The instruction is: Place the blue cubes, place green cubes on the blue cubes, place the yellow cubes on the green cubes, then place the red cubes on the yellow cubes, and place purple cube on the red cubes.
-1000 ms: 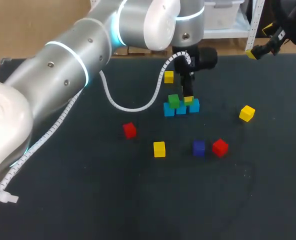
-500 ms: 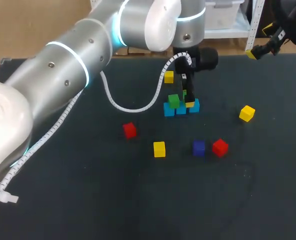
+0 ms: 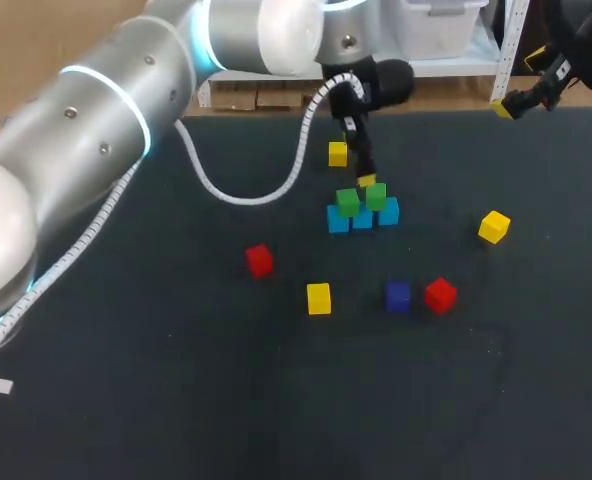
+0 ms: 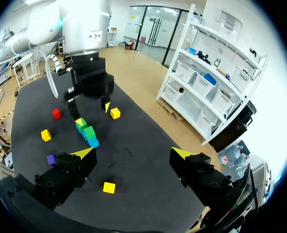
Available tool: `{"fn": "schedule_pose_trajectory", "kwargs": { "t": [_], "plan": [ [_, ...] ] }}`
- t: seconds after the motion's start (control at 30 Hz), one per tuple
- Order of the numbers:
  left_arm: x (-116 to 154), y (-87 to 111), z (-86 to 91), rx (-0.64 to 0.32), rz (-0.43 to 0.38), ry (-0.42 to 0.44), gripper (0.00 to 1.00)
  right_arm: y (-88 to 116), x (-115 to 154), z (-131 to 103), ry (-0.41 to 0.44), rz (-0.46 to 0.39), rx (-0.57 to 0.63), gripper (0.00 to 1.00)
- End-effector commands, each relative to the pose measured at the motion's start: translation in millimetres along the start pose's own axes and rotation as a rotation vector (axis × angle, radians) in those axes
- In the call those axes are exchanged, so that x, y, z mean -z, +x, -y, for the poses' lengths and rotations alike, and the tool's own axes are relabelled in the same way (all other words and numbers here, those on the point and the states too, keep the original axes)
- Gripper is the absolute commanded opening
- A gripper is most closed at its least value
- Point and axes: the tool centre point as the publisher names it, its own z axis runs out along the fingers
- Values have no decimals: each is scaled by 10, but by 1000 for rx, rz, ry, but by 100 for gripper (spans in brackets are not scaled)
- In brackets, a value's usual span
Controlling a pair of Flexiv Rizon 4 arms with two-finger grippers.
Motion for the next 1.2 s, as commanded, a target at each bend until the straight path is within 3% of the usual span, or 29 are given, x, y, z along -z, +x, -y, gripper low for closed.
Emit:
{"fn": "schedule_pose_trajectory", "kwargs": {
  "t": [0.03,0.23,0.47,0.9,1.2],
  "plan": [
    [46,113,-39,-23,-2,-37,100,-1,-1,0,0,0,0,100],
    [16,104,-240,-151,-38,-58,100,-1,-1,0,0,0,0,100],
    [-142,72,-506,-217,-56,-16,100,-1,-1,0,0,0,0,100],
    [-363,60,-1001,-198,-89,-23,100,-1,-1,0,0,0,0,100],
    [-429,118,-1171,-174,-94,-2,100,-1,-1,0,0,0,0,100]
  ]
}}
